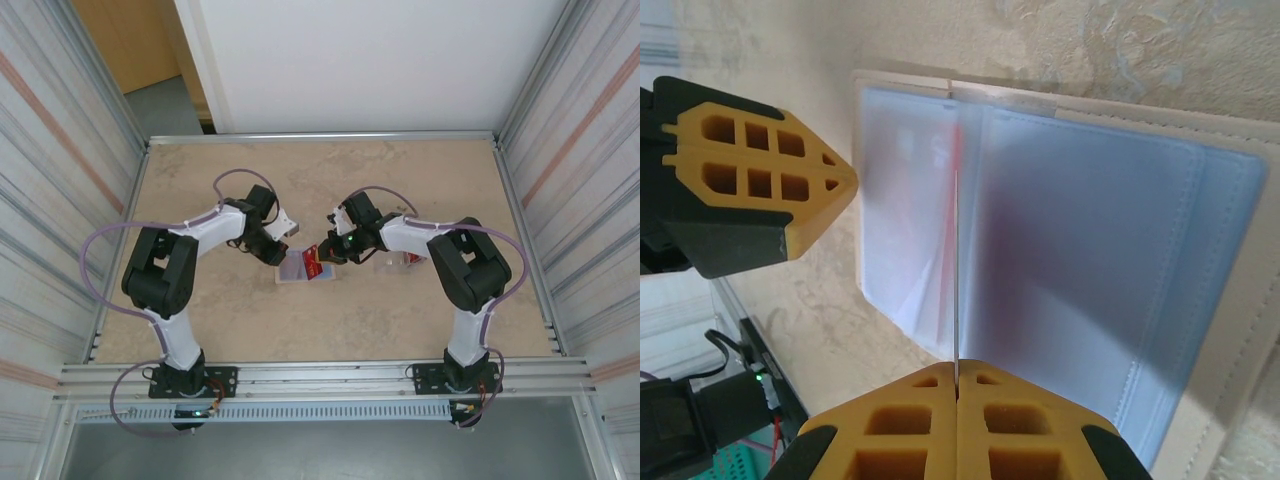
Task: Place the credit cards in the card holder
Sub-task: Insert the credit card into the card slot.
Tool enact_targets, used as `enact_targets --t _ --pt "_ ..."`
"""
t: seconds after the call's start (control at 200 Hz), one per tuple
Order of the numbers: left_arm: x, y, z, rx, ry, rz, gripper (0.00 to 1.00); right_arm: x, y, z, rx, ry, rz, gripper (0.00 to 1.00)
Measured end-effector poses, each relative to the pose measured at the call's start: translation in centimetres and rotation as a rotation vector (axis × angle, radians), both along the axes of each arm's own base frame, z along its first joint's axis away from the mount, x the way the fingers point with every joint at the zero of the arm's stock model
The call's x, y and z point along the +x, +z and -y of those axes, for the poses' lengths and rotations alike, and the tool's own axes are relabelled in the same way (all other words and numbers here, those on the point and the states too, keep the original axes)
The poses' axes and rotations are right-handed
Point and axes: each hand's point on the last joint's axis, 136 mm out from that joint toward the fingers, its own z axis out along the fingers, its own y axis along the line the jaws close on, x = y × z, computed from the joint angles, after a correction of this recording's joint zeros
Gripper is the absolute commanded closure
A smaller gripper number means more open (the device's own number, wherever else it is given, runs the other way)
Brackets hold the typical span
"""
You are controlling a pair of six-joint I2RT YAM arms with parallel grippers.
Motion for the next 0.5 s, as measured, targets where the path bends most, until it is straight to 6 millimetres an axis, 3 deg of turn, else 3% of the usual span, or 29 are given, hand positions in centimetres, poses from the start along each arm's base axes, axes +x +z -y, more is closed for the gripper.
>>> enact_targets --t 0.501 --pt "-0.1 -0.5 -0.4 0.02 -0.014 0.005 1.0 -0.3 -0.6 -1.1 0.014 0.012 -0.002 1.0"
